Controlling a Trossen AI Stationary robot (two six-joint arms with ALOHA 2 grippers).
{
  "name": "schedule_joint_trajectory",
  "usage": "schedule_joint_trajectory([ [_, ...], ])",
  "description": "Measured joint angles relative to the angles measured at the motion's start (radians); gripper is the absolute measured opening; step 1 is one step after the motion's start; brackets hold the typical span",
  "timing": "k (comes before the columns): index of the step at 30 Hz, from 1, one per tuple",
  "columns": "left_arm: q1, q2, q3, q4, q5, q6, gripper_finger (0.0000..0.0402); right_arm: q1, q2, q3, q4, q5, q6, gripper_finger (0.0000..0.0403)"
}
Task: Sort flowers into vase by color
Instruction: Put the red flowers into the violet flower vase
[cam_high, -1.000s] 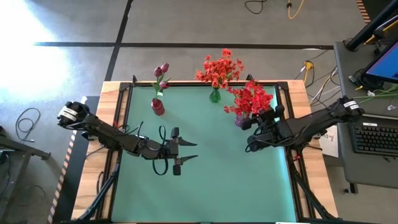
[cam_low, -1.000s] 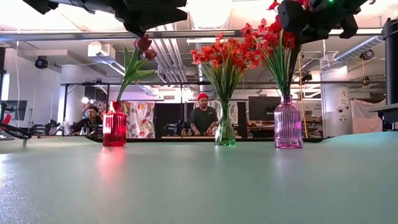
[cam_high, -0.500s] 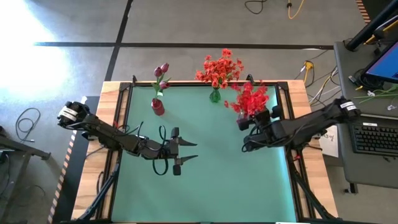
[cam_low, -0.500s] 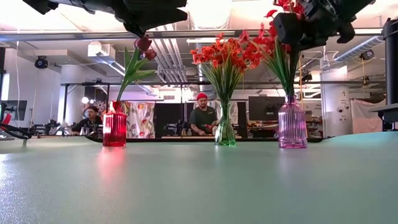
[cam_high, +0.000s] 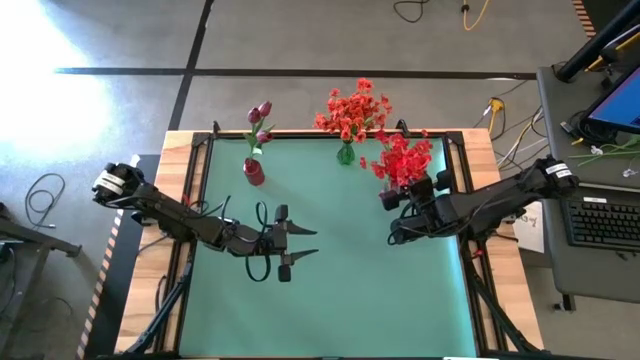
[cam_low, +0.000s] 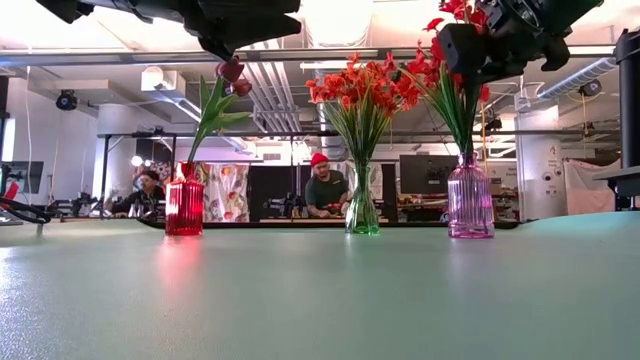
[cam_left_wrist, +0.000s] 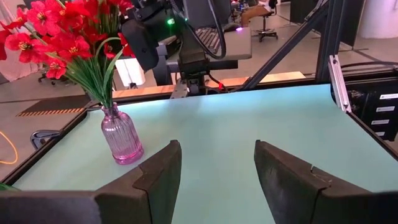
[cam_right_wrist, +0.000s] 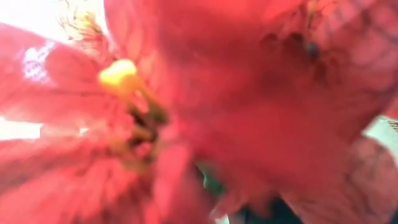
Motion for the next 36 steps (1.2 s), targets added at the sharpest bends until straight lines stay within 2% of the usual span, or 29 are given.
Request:
schedule_joint_trajectory([
  [10, 0.0, 0.0, 0.0, -0.003, 0.0, -0.018, 0.0189, -0.027, 0.0, 0.0, 0.0, -0.05, 0.004, 0.0018],
  [20, 0.0, 0.0, 0.0, -0.003, 0.0, -0.018, 0.0189, -0.032, 0.002, 0.0, 0.0, -0.05, -0.003, 0.0022],
  [36, 0.0, 0.0, 0.0, -0.002, 0.0, -0.018, 0.0189, -0.032, -0.011, 0.001, -0.005, -0.094, -0.004, 0.014],
])
